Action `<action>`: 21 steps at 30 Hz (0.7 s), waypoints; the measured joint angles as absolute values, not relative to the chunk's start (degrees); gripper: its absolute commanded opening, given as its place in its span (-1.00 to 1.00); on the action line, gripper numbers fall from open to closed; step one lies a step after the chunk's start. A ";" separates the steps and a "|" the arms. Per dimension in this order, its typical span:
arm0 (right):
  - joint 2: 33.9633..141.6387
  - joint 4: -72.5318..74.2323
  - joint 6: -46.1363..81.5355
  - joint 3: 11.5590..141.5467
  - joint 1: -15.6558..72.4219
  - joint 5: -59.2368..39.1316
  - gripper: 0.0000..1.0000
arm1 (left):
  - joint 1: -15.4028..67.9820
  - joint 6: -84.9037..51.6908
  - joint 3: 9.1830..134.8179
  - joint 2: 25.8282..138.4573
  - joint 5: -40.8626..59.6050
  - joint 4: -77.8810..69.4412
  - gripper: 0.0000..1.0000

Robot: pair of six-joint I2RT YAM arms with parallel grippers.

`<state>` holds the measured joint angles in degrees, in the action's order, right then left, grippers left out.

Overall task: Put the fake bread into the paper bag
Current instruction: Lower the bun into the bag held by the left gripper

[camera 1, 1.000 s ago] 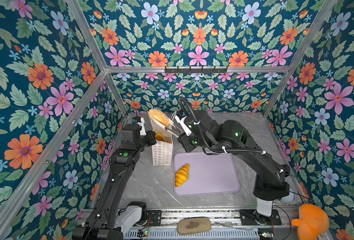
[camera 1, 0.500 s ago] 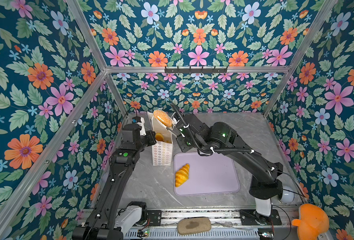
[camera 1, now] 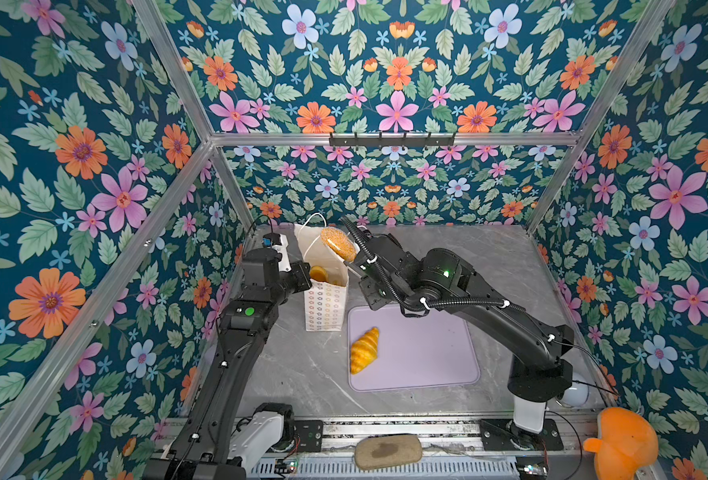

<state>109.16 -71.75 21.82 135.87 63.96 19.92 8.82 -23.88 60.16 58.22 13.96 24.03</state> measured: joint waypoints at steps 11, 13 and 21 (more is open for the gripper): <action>109.45 -72.69 22.33 135.70 63.99 20.49 -0.64 | 8.82 -25.32 59.29 57.08 13.30 23.97 -0.77; 108.55 -72.75 22.37 134.65 63.83 20.64 -0.64 | 8.82 -25.50 59.13 57.08 13.30 23.79 -0.78; 106.85 -72.90 22.57 133.10 63.68 20.53 -0.64 | 8.82 -26.61 59.05 56.73 12.62 23.59 -0.81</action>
<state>106.85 -72.90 22.57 133.10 63.68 20.53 8.82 -26.61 59.05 56.73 12.62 23.59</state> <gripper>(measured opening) 0.324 0.097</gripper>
